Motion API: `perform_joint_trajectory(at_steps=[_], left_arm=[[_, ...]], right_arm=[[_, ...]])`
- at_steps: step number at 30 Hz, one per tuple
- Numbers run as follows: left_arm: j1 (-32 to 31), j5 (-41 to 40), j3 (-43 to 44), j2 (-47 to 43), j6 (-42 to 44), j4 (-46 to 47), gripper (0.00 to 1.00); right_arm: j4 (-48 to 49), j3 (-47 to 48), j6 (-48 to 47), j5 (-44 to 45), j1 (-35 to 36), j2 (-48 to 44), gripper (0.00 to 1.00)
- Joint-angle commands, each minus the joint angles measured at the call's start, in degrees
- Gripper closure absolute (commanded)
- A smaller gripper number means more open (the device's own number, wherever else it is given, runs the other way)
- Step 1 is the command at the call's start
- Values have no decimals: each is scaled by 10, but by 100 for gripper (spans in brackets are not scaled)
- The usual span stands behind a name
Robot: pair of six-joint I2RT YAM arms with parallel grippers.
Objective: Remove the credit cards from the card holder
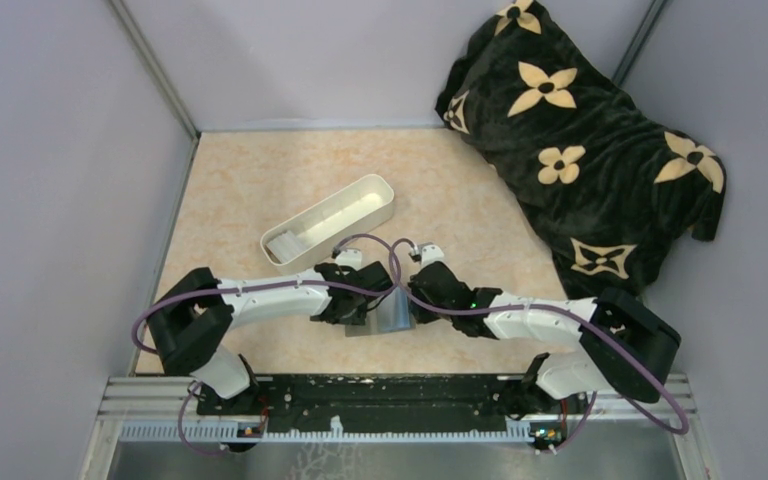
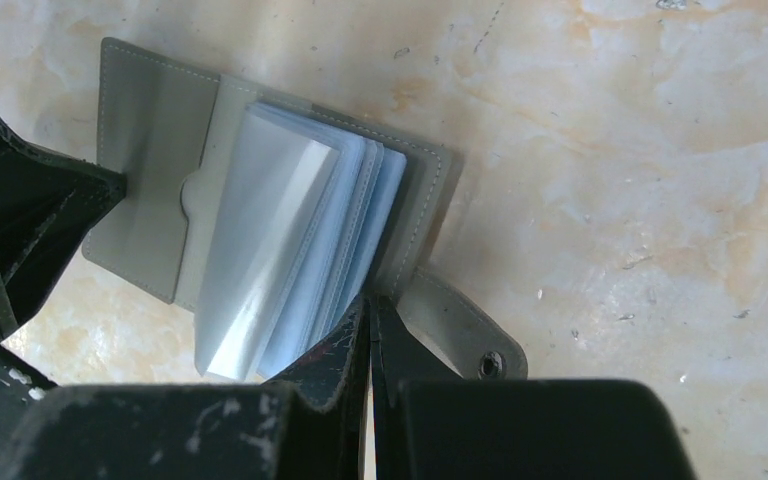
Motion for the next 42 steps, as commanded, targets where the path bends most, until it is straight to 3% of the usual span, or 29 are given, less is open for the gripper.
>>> perform_joint_trajectory(at_steps=[1,14,27,42], left_arm=[[3,24,-16,17,-5,42,24],[2,37,-23,9,-2,58,24],[2,37,-26,7,-2,62,24],[2,36,-30,9,-2,65,25]], right_arm=[[44,25,-1,-8,12,21,99],[62,41,4,-21,26,44,99],[3,47,-3,19,26,-30,99],[7,54,-6,9,26,-31,99]])
